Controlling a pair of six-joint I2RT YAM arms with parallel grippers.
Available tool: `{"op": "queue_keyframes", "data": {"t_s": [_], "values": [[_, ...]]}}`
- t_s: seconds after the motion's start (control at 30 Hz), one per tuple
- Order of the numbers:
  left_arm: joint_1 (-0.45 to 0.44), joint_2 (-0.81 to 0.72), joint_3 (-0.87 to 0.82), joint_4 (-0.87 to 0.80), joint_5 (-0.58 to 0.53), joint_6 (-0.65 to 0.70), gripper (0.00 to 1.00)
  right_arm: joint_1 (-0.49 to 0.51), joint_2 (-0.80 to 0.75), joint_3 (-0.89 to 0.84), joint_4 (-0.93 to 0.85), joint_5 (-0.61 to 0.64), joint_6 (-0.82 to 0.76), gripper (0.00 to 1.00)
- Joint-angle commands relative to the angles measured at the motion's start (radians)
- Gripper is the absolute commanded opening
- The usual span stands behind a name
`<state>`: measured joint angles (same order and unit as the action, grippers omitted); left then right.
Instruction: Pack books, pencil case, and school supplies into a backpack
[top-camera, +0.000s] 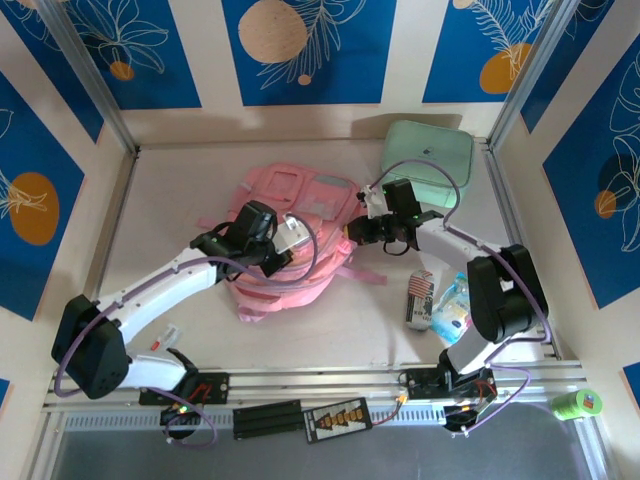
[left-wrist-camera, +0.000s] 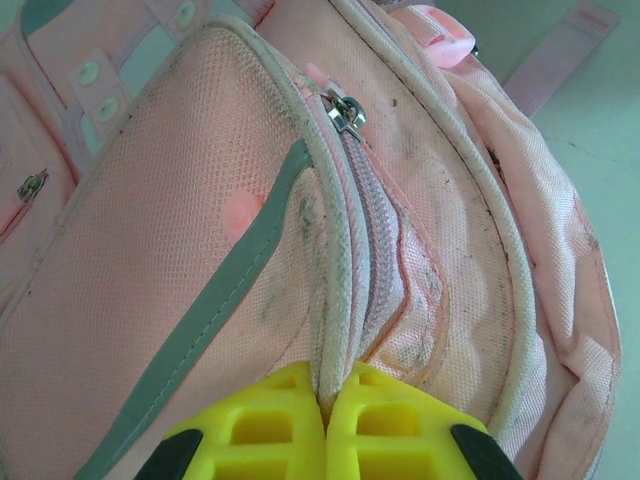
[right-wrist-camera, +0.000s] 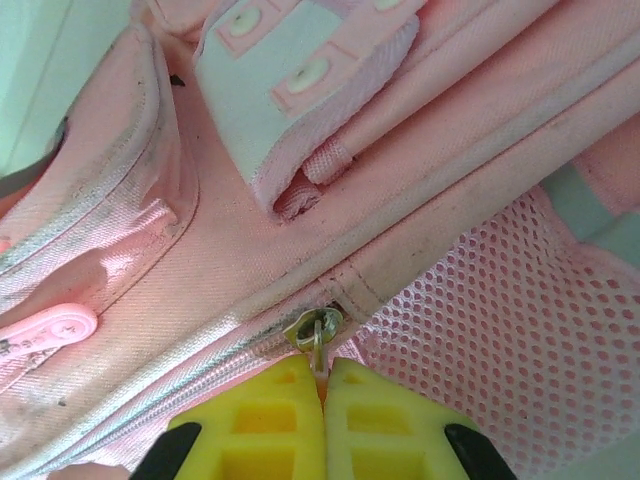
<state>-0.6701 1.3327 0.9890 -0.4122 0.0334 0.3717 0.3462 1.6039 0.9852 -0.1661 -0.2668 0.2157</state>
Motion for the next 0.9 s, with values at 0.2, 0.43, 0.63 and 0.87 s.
{"op": "queue_keyframes", "data": {"t_s": [0.2,0.43,0.63,0.87], "values": [[0.01,0.063,0.069,0.055,-0.073,-0.115,0.0,0.059,-0.079,0.033,-0.144,0.015,-0.048,0.0],[0.009,0.129,0.117,0.09,-0.071,-0.281,0.0,0.172,-0.16,-0.063,-0.081,-0.01,0.056,0.0],[0.01,0.155,0.129,0.115,-0.081,-0.359,0.0,0.261,-0.156,-0.103,-0.01,0.002,0.151,0.0],[0.01,0.187,0.139,0.124,-0.085,-0.439,0.0,0.29,-0.165,-0.198,0.157,0.092,0.314,0.0]]}}
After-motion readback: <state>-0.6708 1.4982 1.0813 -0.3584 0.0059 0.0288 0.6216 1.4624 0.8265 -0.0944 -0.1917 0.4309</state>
